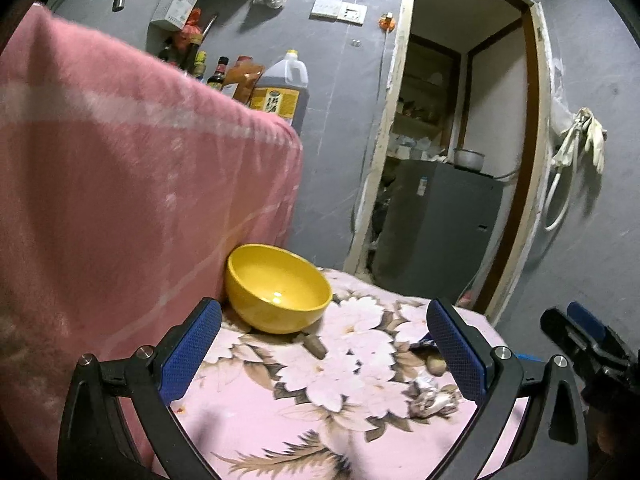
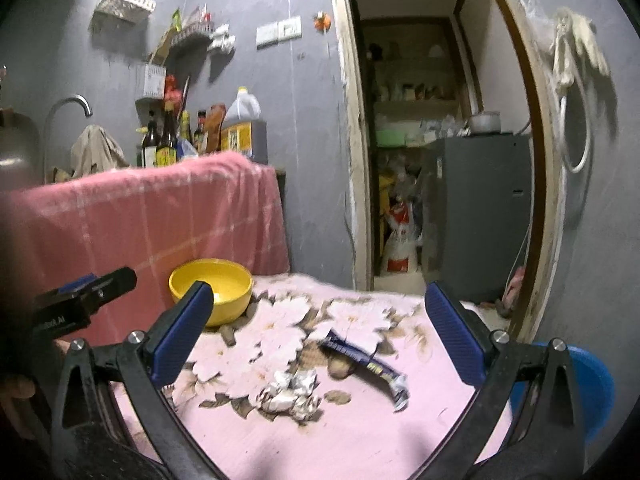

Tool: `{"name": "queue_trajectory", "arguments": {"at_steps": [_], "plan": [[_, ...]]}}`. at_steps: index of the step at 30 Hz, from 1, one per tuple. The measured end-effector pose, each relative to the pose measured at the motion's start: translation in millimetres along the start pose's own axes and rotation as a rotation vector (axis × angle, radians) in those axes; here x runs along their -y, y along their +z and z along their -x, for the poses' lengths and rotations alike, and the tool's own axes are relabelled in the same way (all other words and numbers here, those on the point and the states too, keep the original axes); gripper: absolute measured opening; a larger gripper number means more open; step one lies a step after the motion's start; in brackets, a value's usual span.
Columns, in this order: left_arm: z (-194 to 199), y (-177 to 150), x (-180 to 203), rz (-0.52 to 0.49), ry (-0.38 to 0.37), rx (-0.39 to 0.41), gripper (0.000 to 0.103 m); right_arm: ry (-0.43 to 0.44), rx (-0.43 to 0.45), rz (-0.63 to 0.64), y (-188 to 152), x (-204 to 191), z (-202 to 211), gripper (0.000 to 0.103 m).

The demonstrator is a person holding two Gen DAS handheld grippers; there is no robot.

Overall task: Collect trash
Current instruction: 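Bring both tools back over the remaining trash on the cloth, then grasp the brown peel with the left tool while the right tool grasps crumpled foil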

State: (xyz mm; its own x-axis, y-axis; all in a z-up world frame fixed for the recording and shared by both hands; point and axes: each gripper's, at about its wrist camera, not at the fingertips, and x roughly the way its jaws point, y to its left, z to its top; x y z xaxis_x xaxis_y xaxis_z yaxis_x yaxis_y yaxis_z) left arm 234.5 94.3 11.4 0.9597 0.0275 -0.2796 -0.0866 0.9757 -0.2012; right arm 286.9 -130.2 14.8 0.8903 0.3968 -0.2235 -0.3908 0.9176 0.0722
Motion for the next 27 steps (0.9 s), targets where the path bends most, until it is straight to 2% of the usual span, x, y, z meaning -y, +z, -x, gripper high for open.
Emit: {"name": "queue_trajectory", "arguments": {"at_steps": [8, 15, 17, 19, 22, 27], "plan": [[-20.4, -10.6, -12.3, -0.014, 0.053, -0.079, 0.101, 0.029, -0.234, -0.025, -26.7, -4.2, -43.7, 0.103], [-50.5, -19.2, -20.5, 0.018, 0.067, -0.214, 0.101, 0.079, -0.397, -0.033, -45.4, -5.9, -72.4, 0.103], [-60.6, -20.7, -22.7, 0.029, 0.072, -0.26, 0.101, 0.098, -0.443, -0.024, -50.7, -7.6, -79.5, 0.097], [-68.3, -21.9, -25.0, 0.04, 0.069, -0.297, 0.1, 0.12, -0.491, -0.025, -55.4, -8.9, -87.8, 0.085], [-78.4, -23.9, -27.8, 0.05, 0.068, -0.345, 0.1, 0.144, -0.562, -0.03, -65.0, -10.6, -99.9, 0.077], [-99.0, -28.6, -28.9, 0.061, 0.045, -0.434, 0.095, 0.166, -0.634, -0.044, -75.8, -9.6, -114.0, 0.07]]}}
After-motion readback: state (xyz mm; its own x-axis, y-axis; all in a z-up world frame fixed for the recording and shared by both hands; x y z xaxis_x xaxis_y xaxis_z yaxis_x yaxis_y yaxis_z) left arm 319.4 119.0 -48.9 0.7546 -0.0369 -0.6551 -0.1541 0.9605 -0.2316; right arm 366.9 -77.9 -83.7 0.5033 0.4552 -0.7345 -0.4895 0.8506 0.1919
